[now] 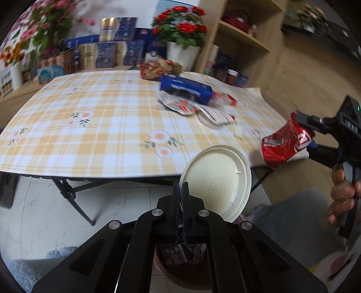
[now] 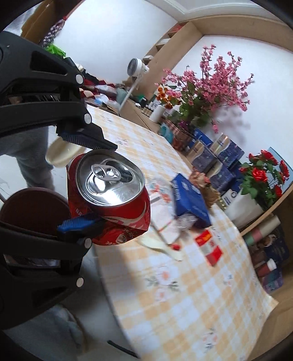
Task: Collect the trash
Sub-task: 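Drop the red can into the bin with the right tool while the left tool drops the lid in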
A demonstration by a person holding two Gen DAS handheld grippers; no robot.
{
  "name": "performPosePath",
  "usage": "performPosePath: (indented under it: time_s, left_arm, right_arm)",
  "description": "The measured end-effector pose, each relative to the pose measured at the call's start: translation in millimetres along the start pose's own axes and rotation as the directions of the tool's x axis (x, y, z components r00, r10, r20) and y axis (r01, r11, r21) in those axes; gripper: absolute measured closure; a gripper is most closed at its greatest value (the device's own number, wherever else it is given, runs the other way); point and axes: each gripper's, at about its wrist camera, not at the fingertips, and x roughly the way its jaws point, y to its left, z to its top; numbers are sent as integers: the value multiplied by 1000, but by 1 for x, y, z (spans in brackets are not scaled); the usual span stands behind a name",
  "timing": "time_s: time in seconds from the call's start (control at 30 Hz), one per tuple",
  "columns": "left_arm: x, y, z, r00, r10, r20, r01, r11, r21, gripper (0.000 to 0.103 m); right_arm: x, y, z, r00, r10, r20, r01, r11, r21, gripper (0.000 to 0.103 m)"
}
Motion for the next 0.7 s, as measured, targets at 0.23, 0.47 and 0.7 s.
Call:
performPosePath:
  time_s: [0.23,0.47,0.7]
  left_arm:
    - [33,-16,-23,994,-25,-105,32,998,63,100]
    - [55,2,-31,980,-26,-196,24,1000,-8,100]
    - [59,-1,-30,978,-15,-207,16,1000,3,90]
  right_arm:
    - [2,-18,-33,998,-8,-62,11,999,51,49]
    - [9,-34,-50,993,-32,-110,48,989,138,49]
    - [13,-36,-52,990,-46,-130,65,987,144,50]
